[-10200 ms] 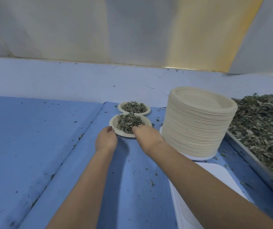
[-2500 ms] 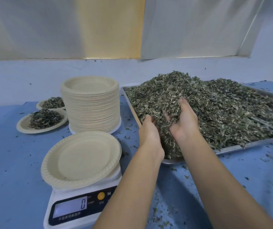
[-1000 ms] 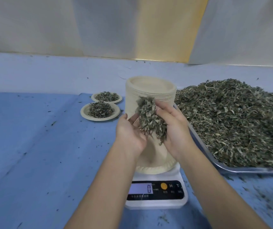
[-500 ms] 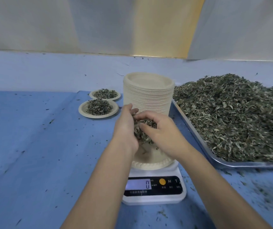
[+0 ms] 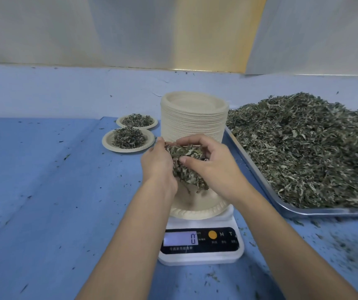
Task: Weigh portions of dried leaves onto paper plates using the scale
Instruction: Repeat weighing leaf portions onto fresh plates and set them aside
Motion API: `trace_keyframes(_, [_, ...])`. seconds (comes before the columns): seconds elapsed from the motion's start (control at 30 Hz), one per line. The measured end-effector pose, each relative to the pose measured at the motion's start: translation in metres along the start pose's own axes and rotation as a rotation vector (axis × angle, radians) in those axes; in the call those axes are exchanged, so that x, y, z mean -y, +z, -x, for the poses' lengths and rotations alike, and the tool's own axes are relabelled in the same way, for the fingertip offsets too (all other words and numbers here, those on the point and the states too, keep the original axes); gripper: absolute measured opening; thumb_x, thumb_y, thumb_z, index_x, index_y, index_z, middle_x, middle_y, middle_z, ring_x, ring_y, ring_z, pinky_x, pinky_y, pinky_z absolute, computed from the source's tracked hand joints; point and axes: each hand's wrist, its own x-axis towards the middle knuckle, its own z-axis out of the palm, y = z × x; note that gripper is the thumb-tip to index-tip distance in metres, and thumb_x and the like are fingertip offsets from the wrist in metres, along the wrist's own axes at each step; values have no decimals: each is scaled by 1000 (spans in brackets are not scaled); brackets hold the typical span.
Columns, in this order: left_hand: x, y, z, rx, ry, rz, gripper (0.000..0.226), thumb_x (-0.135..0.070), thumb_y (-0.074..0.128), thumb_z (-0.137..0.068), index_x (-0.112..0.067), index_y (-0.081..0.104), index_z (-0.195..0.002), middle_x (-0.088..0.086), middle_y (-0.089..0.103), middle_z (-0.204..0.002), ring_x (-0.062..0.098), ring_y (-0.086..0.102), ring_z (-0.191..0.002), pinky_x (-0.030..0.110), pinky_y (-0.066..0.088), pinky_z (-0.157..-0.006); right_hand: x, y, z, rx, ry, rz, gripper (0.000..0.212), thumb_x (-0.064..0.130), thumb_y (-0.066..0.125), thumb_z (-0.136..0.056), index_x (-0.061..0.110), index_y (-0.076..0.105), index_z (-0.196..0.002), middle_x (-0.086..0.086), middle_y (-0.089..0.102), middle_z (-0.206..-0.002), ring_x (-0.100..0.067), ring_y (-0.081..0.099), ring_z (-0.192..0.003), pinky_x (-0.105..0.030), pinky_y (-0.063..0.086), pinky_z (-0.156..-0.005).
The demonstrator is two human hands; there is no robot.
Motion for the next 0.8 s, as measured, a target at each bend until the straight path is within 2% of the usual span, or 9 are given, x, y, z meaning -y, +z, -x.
trace_keyframes(0.13, [-2,-2,-6,2,-1,73,34,-28,46,-99,-12,55,-70,3,63,-65,20,61,-64,35,54,-72,-2,-5,-1,-14,-13,36,34,-1,69,-81,29,67,-98,19,66,-98,14,56,-78,-6,42,-72])
trace_keyframes(0.23, [-5,-4,-9,23,-5,140,35,-26,42,-100,-12,51,-70,-1,59,-49,15,57,-51,28,51,-61,-7,-9,-3,-4,48,92,35,3,70,-82,27,66,-107,15,64,-107,9,56,-88,-18,45,-85])
trace_keyframes(0.3, [-8,-7,-11,21,3,134,37,-27,41,-101,-13,52,-68,-1,60,-49,15,57,-49,25,49,-58,-9,-10,-4,21,80,133,38,4,70,-82,25,63,-113,14,62,-112,7,55,-98,-19,42,-92])
trace_keyframes(0.37, [-11,-9,-12,23,11,128,38,-30,40,-101,-13,52,-70,-1,61,-51,14,56,-47,22,46,-52,-10,-10,-4,61,109,158,41,7,70,-83,25,61,-117,15,60,-114,7,55,-96,-16,44,-89])
trace_keyframes(0.47, [-17,-11,-12,41,4,181,35,-30,40,-101,-13,50,-72,0,60,-51,14,57,-48,21,45,-50,-11,-8,-3,125,174,80,40,14,71,-83,27,58,-119,16,59,-119,-1,57,-109,-20,49,-89])
trace_keyframes(0.53, [-20,-11,-10,54,-2,202,34,-29,40,-102,-12,50,-73,1,59,-55,14,58,-51,22,47,-51,-10,-8,-3,110,179,27,33,22,69,-85,28,60,-116,17,61,-118,1,59,-109,-21,49,-89])
trace_keyframes(0.6, [-21,-10,-8,65,-11,207,34,-28,40,-102,-12,50,-74,1,60,-55,15,58,-51,23,48,-51,-9,-9,-4,44,154,13,26,25,65,-88,27,63,-114,17,64,-113,6,60,-101,-12,48,-82])
trace_keyframes(0.67, [-22,-8,-5,78,-20,216,33,-28,40,-102,-12,50,-74,1,60,-54,14,60,-51,22,48,-50,-8,-10,-5,-37,135,-7,22,18,62,-90,23,65,-111,15,66,-109,6,61,-95,-9,47,-78])
trace_keyframes(0.8, [-24,-5,-1,135,-52,253,32,-27,38,-102,-12,49,-76,2,58,-61,15,59,-55,21,47,-51,-7,-11,-6,-135,125,-41,24,3,59,-89,22,67,-101,10,69,-103,-8,66,-92,-22,51,-85])
